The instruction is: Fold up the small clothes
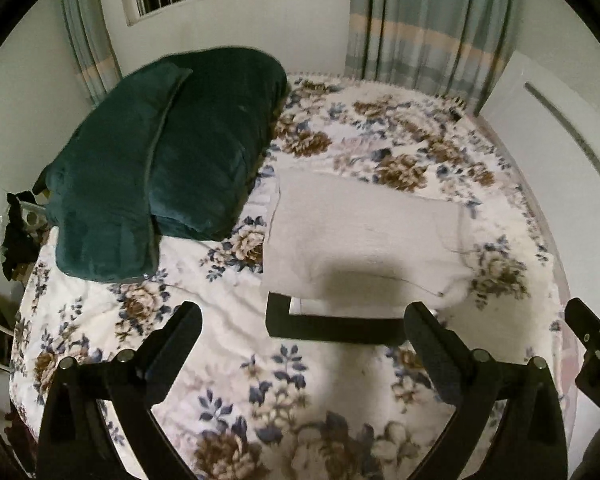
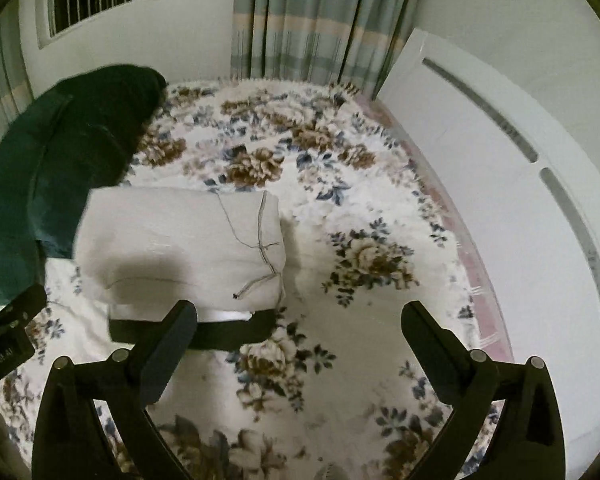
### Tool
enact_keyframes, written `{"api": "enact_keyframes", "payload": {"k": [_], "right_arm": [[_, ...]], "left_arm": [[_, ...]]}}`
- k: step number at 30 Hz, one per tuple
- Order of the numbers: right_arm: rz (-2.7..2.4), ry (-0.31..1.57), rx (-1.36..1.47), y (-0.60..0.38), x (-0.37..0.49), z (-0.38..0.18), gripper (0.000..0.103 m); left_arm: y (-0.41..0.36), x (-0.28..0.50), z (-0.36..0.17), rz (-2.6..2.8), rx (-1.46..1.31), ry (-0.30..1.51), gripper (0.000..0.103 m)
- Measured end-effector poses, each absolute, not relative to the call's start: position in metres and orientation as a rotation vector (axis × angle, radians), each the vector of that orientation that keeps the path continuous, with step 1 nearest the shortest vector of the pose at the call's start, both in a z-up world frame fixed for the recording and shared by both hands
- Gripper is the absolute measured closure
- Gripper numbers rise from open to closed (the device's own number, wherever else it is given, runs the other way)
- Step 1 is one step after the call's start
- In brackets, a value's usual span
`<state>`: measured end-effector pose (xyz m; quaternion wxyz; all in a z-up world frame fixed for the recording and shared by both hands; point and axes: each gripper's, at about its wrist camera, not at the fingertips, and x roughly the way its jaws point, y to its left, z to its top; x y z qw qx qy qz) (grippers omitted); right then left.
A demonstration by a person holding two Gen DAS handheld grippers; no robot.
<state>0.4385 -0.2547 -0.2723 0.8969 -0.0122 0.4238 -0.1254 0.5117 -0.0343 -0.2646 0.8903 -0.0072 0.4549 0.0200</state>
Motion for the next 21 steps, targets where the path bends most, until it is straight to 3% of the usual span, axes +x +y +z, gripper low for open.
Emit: {"api": "enact_keyframes", "payload": {"k": [10, 21], "right_arm": [[-0.235, 0.767, -0.022, -0.243, 0.283, -0.168, 0.0], [-0.201, 0.645, -0.027, -0.241, 0.144, -0.078, 0.0]], "left_arm": [[-0.049, 0.39, -0.172, 0.01, 0.006, 0.852, 0.0], [-0.05, 0.293, -0.107, 0.015, 0.001, 0.759, 0.0]]}}
